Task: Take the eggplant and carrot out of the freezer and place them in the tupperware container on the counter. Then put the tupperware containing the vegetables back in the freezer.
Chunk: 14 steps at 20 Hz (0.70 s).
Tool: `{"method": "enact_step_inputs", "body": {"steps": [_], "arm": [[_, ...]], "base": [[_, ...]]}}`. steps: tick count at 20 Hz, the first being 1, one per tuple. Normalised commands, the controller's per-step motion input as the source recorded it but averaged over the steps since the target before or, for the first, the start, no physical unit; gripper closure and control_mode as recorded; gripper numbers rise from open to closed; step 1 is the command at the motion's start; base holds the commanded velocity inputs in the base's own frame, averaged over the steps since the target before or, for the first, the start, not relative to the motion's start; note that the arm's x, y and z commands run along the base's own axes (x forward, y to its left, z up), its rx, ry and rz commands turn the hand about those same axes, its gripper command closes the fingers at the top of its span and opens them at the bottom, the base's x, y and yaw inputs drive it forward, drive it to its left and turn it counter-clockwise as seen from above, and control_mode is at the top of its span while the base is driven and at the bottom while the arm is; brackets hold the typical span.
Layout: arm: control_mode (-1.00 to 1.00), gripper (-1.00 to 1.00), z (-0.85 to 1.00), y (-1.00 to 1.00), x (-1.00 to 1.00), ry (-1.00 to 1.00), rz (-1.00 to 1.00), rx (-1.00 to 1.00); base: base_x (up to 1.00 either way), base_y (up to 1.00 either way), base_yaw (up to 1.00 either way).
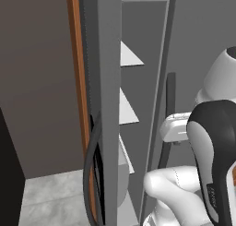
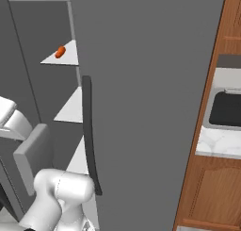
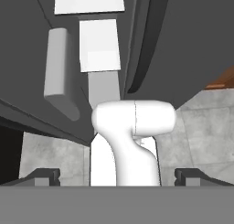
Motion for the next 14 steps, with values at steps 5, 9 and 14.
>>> {"method": "enact_step_inputs", "body": {"steps": [5,9,14], "arm": [[1.00,-1.00,0.00,0.00,0.00,0.00,0.00,0.00],[1.00,-1.00,0.00,0.00,0.00,0.00,0.00,0.00],[1.00,-1.00,0.00,0.00,0.00,0.00,0.00,0.00]], "base": [[0.78,0.00,0.00],[0.67,0.02,0.00],[0.68,0.10,0.00]]}}
